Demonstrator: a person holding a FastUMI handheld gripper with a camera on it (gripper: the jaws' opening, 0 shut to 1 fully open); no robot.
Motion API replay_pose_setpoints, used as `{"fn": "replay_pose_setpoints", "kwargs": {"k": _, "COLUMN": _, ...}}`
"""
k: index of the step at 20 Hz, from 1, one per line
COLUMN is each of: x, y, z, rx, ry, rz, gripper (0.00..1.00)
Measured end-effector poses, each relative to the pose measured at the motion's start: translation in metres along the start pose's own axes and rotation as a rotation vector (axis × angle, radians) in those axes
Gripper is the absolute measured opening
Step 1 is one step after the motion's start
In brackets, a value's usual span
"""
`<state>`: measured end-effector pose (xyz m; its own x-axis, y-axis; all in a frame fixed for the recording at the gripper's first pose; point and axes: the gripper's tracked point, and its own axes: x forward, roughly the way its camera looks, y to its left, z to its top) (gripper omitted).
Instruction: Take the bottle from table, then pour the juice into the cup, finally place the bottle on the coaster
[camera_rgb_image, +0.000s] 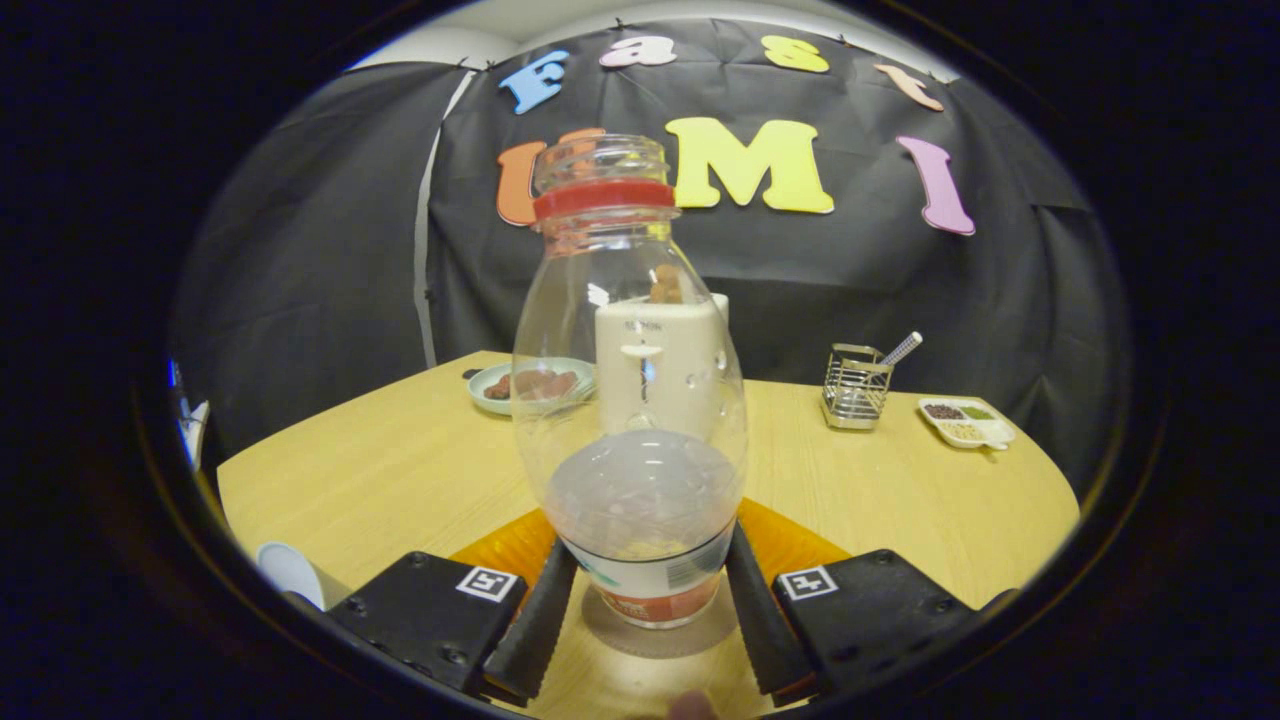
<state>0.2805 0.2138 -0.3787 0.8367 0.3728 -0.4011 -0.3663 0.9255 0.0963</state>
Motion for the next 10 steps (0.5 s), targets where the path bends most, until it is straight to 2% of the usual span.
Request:
{"fn": "replay_pose_setpoints", "kwargs": {"k": 7, "x": -0.0011, "y": -0.0002, "z": 0.002, "rx": 0.024, "ry": -0.018, "rz": -0.018, "gripper": 0.85}}
{"fn": "replay_pose_setpoints", "kwargs": {"k": 10, "x": -0.0072, "y": -0.0028, "z": 0.009, "rx": 0.022, "ry": -0.037, "rz": -0.039, "gripper": 1.0}}
